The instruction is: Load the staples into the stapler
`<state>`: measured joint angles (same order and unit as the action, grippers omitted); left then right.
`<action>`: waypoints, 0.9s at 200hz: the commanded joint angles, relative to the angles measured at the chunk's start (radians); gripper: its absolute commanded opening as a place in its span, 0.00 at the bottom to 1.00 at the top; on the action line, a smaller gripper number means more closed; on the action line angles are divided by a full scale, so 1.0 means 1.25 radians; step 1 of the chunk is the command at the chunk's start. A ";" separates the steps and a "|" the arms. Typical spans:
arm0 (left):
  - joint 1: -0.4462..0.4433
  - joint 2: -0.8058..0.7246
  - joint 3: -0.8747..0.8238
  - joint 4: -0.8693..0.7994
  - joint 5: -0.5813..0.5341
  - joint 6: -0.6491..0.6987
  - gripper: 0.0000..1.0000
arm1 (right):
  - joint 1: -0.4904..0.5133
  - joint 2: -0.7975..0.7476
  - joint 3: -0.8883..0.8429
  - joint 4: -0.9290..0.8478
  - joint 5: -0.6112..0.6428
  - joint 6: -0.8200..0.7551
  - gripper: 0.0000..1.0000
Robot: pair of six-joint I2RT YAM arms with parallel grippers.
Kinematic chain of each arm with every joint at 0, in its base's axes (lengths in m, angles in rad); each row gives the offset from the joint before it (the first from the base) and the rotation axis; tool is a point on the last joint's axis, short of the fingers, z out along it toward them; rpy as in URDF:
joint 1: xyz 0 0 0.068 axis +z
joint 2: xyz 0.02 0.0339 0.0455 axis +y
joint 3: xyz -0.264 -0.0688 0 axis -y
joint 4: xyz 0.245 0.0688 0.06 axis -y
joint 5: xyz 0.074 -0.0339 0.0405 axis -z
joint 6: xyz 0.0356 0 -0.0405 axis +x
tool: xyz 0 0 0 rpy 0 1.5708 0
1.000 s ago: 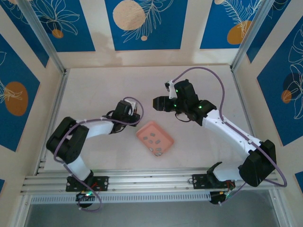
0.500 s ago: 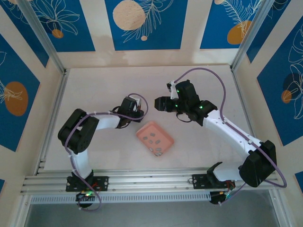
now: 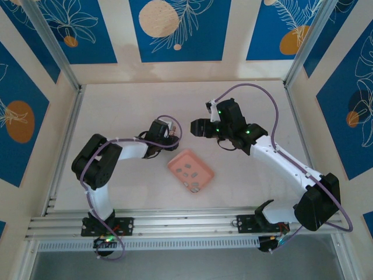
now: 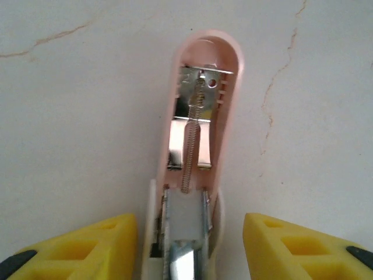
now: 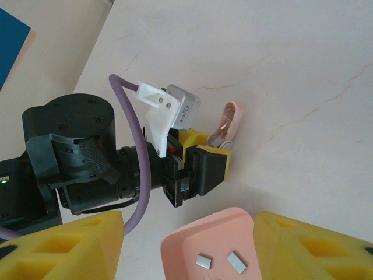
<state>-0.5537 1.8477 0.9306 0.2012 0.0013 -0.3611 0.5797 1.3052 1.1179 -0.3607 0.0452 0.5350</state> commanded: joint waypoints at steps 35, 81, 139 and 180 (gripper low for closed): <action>0.007 -0.095 0.010 -0.028 -0.016 -0.008 0.52 | -0.037 -0.010 0.020 -0.051 -0.043 0.015 0.62; 0.008 -0.099 0.008 -0.039 0.023 -0.042 0.46 | -0.050 -0.008 0.021 -0.056 -0.069 0.021 0.62; 0.019 -0.060 0.002 -0.056 0.051 -0.083 0.52 | -0.051 0.010 0.026 -0.056 -0.089 0.027 0.62; 0.020 -0.026 0.017 -0.069 0.055 -0.081 0.53 | -0.051 0.022 0.032 -0.053 -0.096 0.028 0.62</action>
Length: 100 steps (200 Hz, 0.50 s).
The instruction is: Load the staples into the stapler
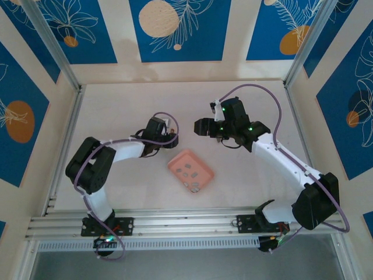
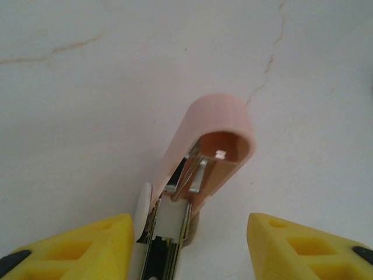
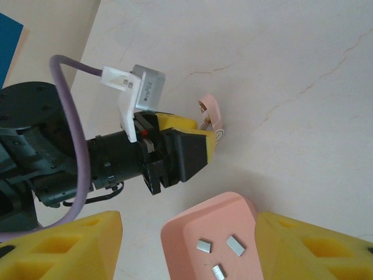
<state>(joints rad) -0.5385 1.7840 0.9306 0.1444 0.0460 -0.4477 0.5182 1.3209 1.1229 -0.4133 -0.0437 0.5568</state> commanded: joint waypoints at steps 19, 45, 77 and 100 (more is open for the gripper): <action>0.007 0.038 0.021 -0.028 0.035 -0.015 0.52 | -0.002 0.014 0.031 -0.009 -0.028 0.011 0.62; 0.006 0.042 0.021 -0.035 0.041 -0.017 0.52 | -0.002 0.017 0.032 -0.007 -0.031 0.012 0.62; 0.006 0.036 0.015 -0.028 0.059 -0.019 0.49 | -0.002 0.022 0.034 -0.006 -0.035 0.012 0.62; 0.007 0.031 0.008 -0.027 0.055 -0.021 0.48 | -0.001 0.023 0.034 -0.003 -0.038 0.015 0.62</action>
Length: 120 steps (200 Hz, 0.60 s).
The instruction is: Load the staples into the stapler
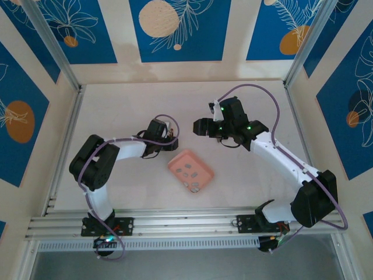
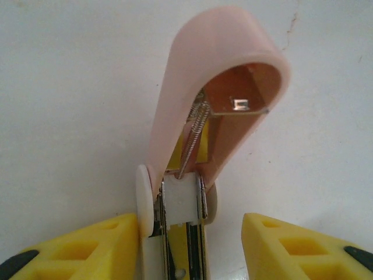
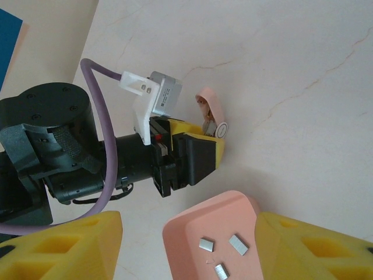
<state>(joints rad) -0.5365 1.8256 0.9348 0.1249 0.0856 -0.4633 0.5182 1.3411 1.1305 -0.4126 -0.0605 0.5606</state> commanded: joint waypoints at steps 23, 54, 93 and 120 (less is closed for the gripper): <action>0.004 -0.006 0.000 -0.014 0.018 -0.006 0.48 | -0.001 0.007 0.027 -0.008 -0.025 0.011 0.62; 0.005 -0.024 -0.010 -0.017 0.003 -0.005 0.50 | -0.001 0.007 0.029 -0.017 -0.022 0.011 0.62; 0.005 -0.100 -0.050 0.019 -0.032 -0.009 0.57 | -0.011 0.022 0.043 -0.050 -0.022 0.024 0.63; 0.007 -0.180 -0.105 0.071 -0.070 -0.015 0.58 | -0.038 0.061 0.066 -0.107 -0.046 0.019 0.63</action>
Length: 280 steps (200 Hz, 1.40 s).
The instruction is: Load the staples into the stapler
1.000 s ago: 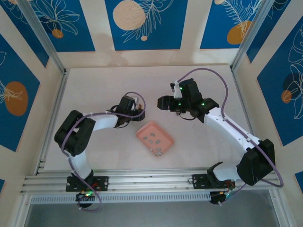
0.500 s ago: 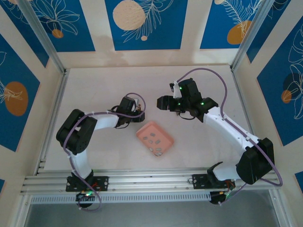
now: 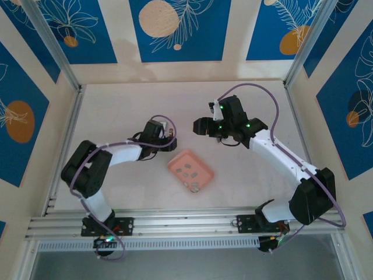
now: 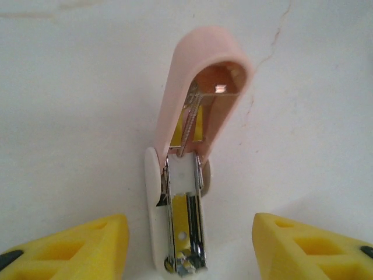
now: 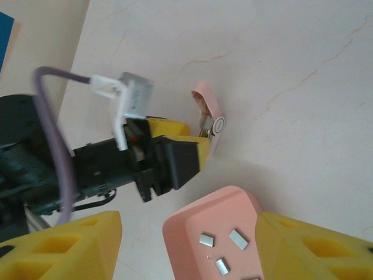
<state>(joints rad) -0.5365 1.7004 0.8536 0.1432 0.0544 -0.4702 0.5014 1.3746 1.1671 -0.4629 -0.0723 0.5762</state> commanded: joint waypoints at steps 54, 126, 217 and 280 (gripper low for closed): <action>0.007 -0.189 -0.110 0.086 -0.123 0.015 0.60 | -0.151 0.191 0.155 -0.301 -0.019 -0.154 0.69; 0.008 -0.180 -0.121 0.101 -0.138 0.024 0.61 | -0.192 0.443 0.305 -0.418 0.111 -0.362 0.73; 0.017 -0.159 -0.104 0.098 -0.129 0.030 0.61 | -0.184 0.617 0.418 -0.438 0.170 -0.444 0.72; 0.021 -0.153 -0.088 0.091 -0.117 0.033 0.61 | -0.152 0.634 0.405 -0.445 0.201 -0.460 0.34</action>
<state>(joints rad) -0.5228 1.4982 0.7116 0.2481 -0.1024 -0.4427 0.2928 2.1696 1.6688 -0.9936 0.1581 0.0151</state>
